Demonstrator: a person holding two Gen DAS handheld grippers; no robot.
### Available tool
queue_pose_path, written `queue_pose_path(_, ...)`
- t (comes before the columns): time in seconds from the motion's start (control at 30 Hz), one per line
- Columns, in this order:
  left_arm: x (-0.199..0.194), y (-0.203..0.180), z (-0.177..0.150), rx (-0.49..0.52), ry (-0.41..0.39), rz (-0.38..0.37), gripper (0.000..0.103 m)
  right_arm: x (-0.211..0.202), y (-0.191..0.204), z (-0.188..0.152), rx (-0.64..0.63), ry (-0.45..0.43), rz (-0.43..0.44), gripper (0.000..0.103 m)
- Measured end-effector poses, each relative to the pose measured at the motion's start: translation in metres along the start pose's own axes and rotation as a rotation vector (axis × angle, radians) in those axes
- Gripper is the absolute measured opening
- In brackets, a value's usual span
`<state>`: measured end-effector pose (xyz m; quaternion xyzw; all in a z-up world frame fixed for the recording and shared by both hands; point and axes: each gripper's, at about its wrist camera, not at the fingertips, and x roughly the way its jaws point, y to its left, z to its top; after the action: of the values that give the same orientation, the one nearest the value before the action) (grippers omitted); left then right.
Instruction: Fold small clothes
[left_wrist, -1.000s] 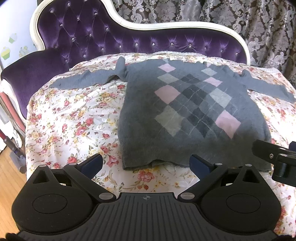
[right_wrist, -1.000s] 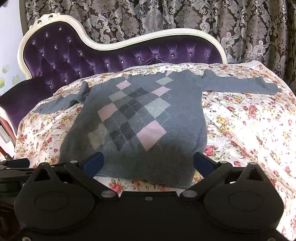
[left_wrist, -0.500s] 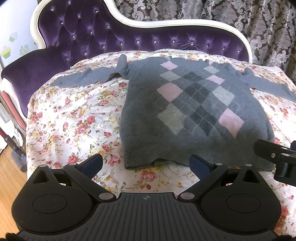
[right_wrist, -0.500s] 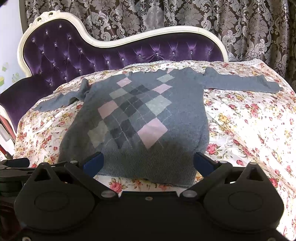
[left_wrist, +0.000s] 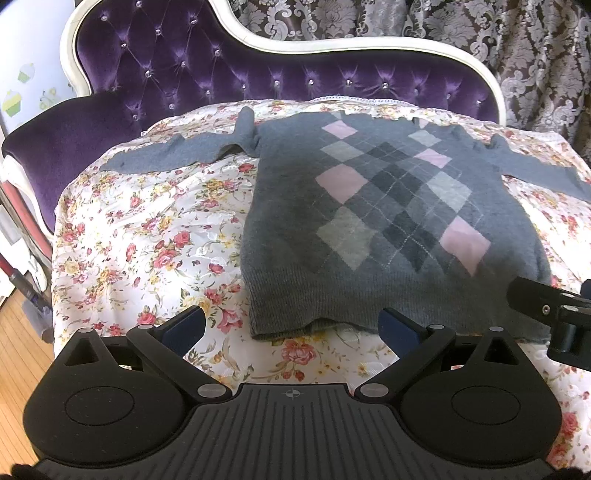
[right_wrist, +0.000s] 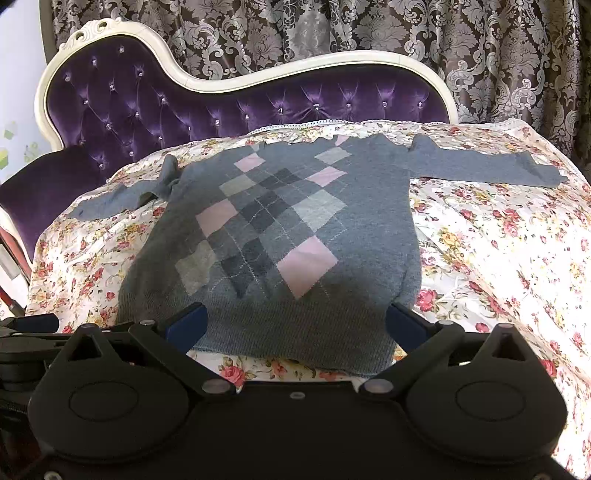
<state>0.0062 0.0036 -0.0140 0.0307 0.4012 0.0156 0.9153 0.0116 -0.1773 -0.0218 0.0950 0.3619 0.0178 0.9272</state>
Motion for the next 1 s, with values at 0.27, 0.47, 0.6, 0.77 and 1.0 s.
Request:
queue_pose_path(0.27, 0.002, -0.001, 0.001, 0.004, 0.005, 0.0, 0.101, 0.002, 0.0, 0.001, 0.005, 0.004, 0.001, 0.102)
queue_pose_path(0.47, 0.006, -0.001, 0.002, 0.004, 0.014, -0.001, 0.101, 0.005, -0.001, 0.001, 0.009, 0.008, 0.002, 0.102)
queue_pose_path(0.6, 0.009, -0.001, 0.003, 0.004, 0.022, -0.002, 0.101, 0.008, -0.002, 0.001, 0.016, 0.014, 0.003, 0.102)
queue_pose_path(0.77, 0.013, -0.001, 0.006, 0.006, 0.032, 0.0, 0.101, 0.013, -0.004, 0.002, 0.023, 0.025, 0.006, 0.102)
queue_pose_path(1.0, 0.017, -0.001, 0.017, 0.007, 0.026, -0.008, 0.101, 0.019, -0.007, 0.008, 0.036, 0.033, 0.017, 0.102)
